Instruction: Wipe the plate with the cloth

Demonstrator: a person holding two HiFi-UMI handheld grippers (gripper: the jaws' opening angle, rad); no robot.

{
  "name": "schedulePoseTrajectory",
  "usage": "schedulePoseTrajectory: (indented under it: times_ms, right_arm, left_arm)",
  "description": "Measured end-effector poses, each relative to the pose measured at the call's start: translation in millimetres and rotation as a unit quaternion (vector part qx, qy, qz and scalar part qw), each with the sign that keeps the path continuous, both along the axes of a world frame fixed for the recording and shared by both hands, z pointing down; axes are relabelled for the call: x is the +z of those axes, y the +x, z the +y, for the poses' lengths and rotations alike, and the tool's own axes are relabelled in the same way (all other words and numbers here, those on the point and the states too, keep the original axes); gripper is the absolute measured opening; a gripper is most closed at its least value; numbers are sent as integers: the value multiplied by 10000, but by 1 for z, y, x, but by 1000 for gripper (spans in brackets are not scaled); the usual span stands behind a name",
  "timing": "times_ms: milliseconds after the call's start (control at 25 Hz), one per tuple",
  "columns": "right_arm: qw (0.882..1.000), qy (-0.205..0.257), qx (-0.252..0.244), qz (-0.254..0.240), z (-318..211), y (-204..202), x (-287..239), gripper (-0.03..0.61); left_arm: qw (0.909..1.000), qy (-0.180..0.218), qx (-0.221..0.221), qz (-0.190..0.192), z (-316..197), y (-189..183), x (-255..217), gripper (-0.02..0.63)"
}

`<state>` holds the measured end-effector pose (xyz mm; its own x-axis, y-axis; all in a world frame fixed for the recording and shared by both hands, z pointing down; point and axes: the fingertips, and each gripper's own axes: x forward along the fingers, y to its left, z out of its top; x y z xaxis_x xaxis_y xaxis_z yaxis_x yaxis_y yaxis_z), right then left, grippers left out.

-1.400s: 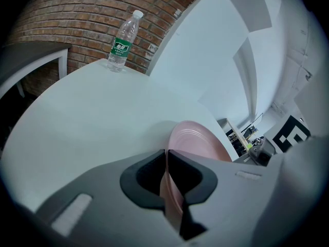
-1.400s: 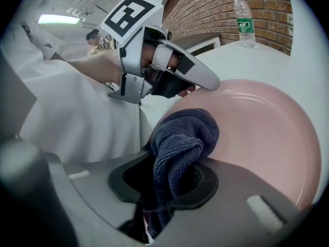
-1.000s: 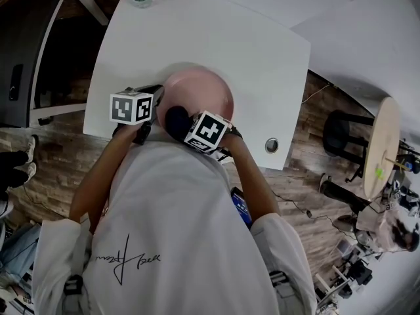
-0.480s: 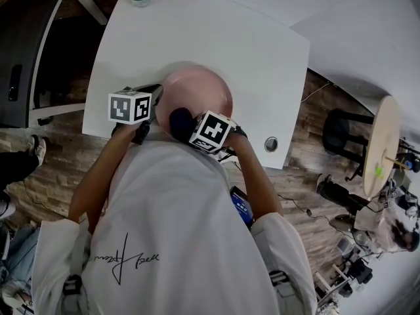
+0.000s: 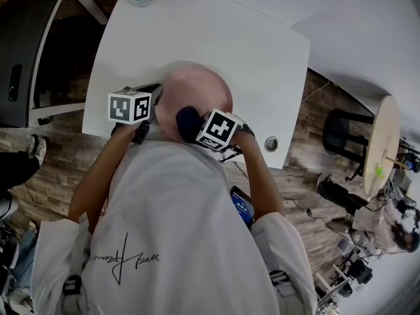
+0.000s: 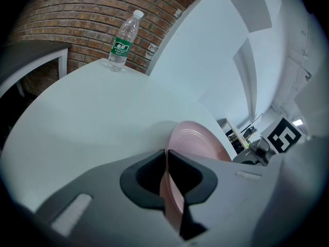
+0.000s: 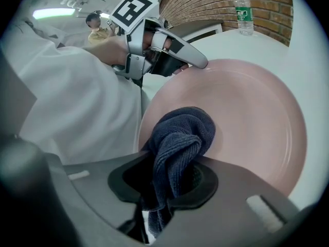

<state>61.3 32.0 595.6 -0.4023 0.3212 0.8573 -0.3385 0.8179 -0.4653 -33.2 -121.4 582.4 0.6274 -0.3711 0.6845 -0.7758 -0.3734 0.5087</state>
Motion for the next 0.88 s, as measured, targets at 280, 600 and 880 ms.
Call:
schedulePoseTrajectory:
  times_ms: [280,600,880]
  right_arm:
    - [9999,64,-32,103,-3,8,1,103]
    - [9985,401,52,374,-18,25,2,103]
    - [9929,945,500,513,-44,42,2,103]
  left_arm:
    - [10000,0,-6,-10,1,-2,1,38]
    - [10000,8,18,0,1,-2,0,38]
    - [10000,-6,18,13,1,0,-1,38]
